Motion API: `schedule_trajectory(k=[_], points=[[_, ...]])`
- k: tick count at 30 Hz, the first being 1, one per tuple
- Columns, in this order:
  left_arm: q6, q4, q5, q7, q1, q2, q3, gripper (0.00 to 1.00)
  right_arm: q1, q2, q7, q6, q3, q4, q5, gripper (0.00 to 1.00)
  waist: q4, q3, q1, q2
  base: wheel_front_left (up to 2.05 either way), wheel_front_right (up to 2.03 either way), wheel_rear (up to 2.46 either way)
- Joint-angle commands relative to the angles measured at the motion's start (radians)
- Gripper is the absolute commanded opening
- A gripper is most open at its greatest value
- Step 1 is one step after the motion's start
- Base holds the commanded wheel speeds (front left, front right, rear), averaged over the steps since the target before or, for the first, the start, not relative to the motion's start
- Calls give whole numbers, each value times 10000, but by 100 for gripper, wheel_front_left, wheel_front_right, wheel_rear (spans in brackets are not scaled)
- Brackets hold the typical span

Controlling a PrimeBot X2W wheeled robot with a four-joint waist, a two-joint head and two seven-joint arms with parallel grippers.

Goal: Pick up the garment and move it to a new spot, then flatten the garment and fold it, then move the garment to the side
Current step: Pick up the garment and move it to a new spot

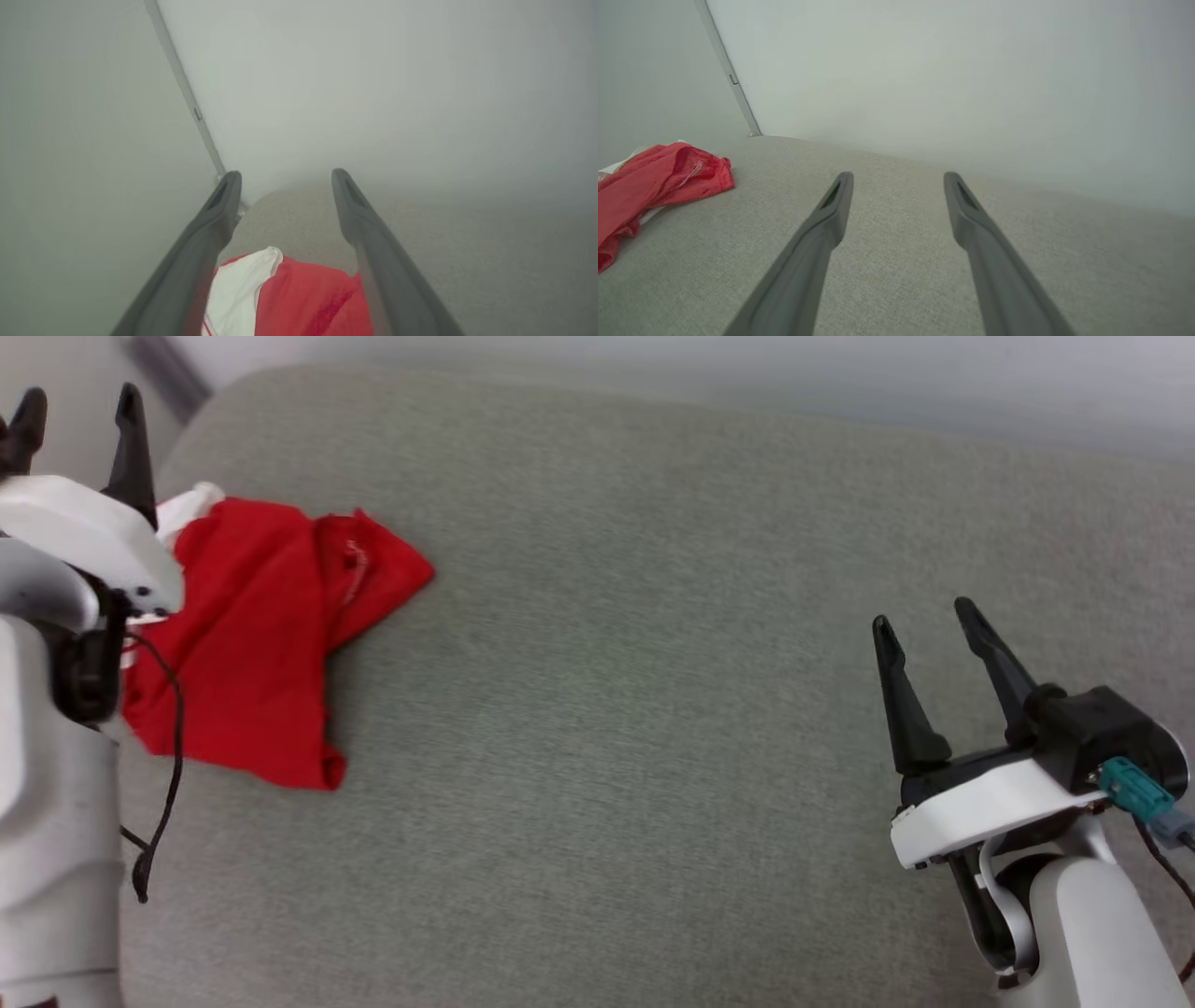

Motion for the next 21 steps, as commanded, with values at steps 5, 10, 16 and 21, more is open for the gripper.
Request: schedule_trajectory(k=[5, 10, 16, 21], points=[[-182, 1187, -910, 2553, -618, 782, 341, 100, -488, -13, -340, -5, 27, 237, 197, 100, -1071, 1132, -1, 0, 0, 0, 0], [-163, 2443, -1629, 4915, -515, 1261, 657, 100, -755, 54, -631, -5, 177, 611, 381, 100, -1435, 1531, -1, 0, 0, 0, 0], [360, 3454, -2059, 6896, -86, 1490, 959, 100, -1072, 87, -891, -5, 440, 967, 518, 100, -1765, 1888, -1, 0, 0, 0, 0], [773, 3606, -2210, 7401, 583, 1337, 1075, 77, -1221, 104, -1015, -5, 455, 1160, 596, 100, -1871, 2027, -1, 0, 0, 0, 0]])
